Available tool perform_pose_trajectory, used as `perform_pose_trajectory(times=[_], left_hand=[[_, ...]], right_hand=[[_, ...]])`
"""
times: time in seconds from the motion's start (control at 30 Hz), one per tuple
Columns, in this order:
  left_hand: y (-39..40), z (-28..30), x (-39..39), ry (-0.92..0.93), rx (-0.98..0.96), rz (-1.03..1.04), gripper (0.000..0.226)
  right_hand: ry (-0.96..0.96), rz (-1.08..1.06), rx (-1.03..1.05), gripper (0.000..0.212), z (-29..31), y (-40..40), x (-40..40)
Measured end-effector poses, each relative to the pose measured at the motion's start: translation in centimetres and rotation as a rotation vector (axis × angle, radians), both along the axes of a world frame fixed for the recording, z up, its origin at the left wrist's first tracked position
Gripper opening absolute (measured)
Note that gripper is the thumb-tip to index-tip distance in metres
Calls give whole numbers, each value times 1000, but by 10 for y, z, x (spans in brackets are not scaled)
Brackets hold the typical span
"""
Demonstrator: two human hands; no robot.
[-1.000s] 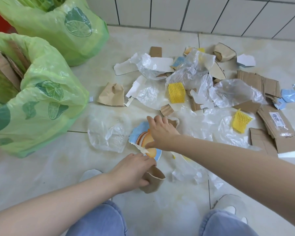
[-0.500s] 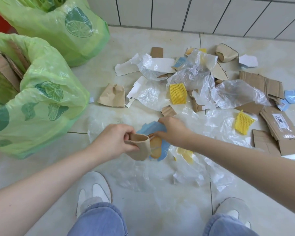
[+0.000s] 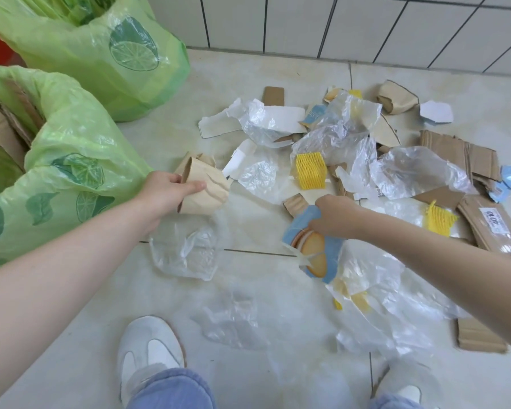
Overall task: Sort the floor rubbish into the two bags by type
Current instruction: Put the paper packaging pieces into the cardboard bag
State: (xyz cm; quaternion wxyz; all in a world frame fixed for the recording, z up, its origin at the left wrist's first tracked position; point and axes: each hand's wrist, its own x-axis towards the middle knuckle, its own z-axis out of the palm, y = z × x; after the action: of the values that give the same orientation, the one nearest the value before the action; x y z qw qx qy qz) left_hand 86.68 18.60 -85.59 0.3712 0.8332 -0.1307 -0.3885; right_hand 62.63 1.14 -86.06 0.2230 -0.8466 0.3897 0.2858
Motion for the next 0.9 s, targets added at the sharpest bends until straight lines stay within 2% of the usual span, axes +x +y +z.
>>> perform_pose_trajectory(times=[0.07,0.17,0.27,0.33,0.5,0.6,0.77,0.9], left_hand=[[-6,-6,5,-24,29,18,27],[-16,-16,14,-124,94,2,25],[-23,-27,22,-437,229,-143,32],[-26,-29,21,-543,297,-261,29],[-37,-36,29,-476,354,-366,51],[-42,-42,34,-416,366,-361,39],[-41,-40,25,-445,276,-319,25],[-31,-35,19,-490,162,-269,37]], right_hand=[[-93,-35,11,19,0,-1,8],[-69,-43,26,29,-8,1,13],[-21,-43,4,51,-19,7,13],[-40,-82,-42,54,-27,10,14],[-105,-107,-12,45,-41,13,20],[-165,-177,72,35,-42,12,22],[-250,-207,171,31,-34,16,23],[-444,-299,265,32,-16,21,28]])
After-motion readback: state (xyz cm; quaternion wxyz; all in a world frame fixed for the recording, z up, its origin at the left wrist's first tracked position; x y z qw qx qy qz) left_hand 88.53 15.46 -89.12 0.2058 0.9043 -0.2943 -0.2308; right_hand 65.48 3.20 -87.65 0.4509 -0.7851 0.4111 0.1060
